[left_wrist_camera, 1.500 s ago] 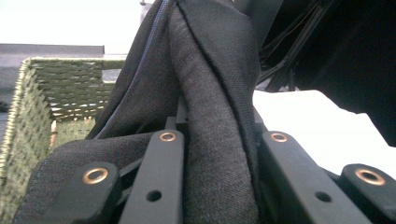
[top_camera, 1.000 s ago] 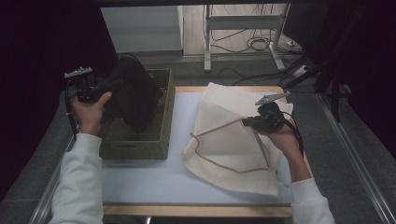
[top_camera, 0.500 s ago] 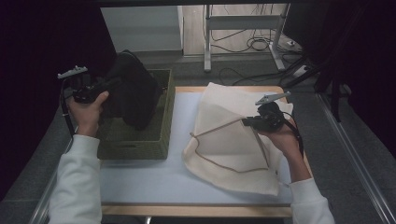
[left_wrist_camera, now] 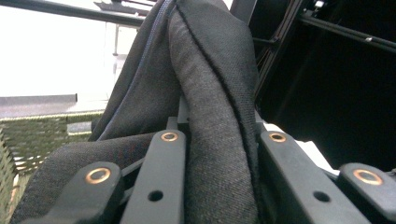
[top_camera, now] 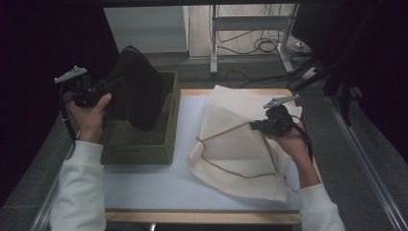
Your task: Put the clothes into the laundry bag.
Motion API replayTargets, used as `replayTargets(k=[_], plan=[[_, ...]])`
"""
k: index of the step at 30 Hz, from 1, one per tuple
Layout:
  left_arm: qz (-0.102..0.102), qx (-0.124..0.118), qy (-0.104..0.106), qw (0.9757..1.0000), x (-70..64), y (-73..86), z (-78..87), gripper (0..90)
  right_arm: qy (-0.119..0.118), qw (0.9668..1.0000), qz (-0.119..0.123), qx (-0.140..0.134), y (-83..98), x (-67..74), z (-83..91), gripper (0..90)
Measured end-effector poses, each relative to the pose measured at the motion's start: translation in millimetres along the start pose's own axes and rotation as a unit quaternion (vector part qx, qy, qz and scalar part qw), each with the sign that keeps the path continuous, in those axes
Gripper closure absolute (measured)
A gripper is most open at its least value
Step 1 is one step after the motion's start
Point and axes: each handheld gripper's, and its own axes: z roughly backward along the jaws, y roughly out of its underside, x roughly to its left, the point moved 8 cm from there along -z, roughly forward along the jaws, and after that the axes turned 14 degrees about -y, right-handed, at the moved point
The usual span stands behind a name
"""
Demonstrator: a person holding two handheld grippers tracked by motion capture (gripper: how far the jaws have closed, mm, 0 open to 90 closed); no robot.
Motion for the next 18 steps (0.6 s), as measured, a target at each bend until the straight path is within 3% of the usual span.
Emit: replayTargets(k=[18], plan=[[-0.003,-0.039,0.027,0.9989,-22.4,-16.5,25.5,78.6,0.002,1.0000,0.001,-0.001,-0.4,0.0,1.2,86.0]])
